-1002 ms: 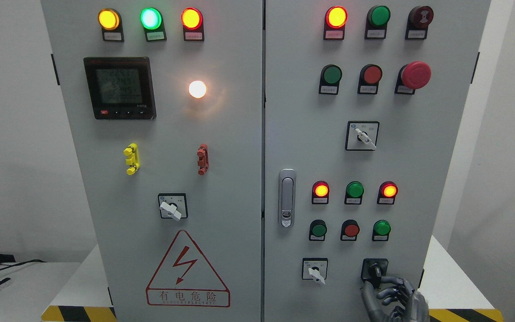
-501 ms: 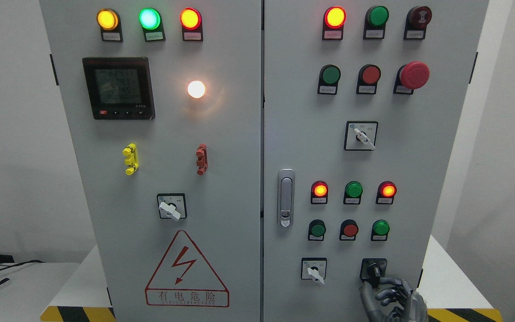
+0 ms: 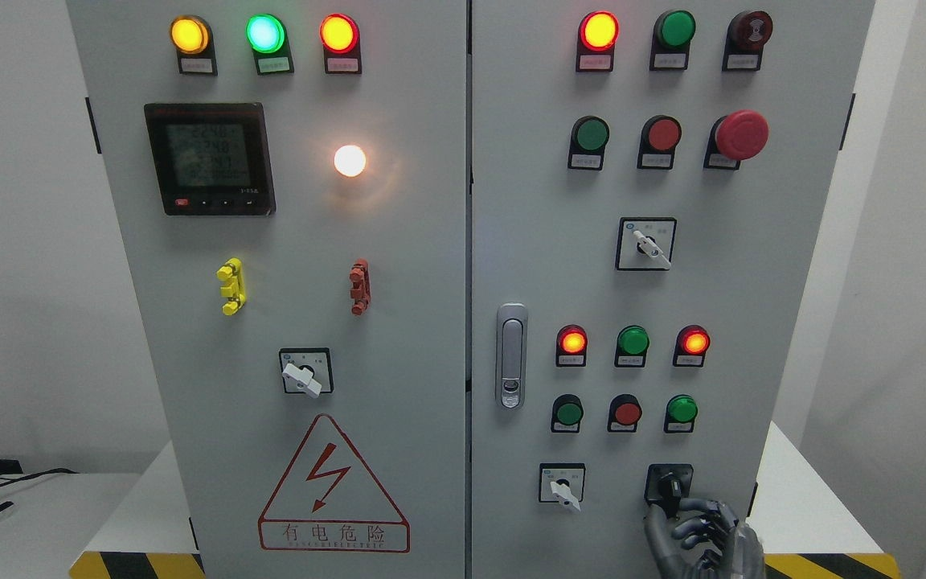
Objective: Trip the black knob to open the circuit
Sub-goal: 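Close the right hand fingers around the black rotary knob, then rotate the black knob with the right hand to switch it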
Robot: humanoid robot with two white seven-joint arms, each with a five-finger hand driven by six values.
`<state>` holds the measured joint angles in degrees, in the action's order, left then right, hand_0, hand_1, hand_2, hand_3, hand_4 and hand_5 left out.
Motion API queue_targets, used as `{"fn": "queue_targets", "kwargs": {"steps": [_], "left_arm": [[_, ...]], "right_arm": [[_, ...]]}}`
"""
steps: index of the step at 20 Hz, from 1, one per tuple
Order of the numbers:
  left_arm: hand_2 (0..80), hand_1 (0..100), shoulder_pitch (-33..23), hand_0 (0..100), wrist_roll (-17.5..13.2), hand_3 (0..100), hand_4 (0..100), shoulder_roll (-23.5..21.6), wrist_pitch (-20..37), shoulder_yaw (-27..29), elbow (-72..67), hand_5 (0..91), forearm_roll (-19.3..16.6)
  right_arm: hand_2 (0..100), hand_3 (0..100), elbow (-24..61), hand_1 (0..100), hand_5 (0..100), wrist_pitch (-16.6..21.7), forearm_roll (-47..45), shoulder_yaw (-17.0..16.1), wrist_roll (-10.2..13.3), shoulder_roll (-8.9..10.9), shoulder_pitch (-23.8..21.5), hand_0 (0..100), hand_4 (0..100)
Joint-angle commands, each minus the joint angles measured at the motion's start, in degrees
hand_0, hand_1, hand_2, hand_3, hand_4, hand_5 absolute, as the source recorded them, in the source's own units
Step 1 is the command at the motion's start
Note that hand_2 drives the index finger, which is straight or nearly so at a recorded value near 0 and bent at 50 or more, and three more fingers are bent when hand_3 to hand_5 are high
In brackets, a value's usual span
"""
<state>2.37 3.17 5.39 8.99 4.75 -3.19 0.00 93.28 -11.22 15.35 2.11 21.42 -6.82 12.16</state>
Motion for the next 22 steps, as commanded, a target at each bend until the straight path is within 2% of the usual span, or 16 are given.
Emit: {"fn": "queue_targets", "kwargs": {"steps": [1, 22], "left_arm": [[0.0, 39, 0.0, 12, -0.01, 0, 0, -0.03, -0.03, 0.0, 0.02, 0.0, -1.76], [0.0, 39, 0.0, 12, -0.01, 0, 0, 0.06, -0.03, 0.0, 0.02, 0.0, -1.76]], "right_arm": [[53, 77, -0.29, 72, 96, 0.06, -0.06, 0.09, -0.59, -0.21, 0.05, 32, 81], [56, 80, -0.82, 70, 96, -0.03, -0.06, 0.53, -0.59, -0.57, 0.75, 32, 84]]}}
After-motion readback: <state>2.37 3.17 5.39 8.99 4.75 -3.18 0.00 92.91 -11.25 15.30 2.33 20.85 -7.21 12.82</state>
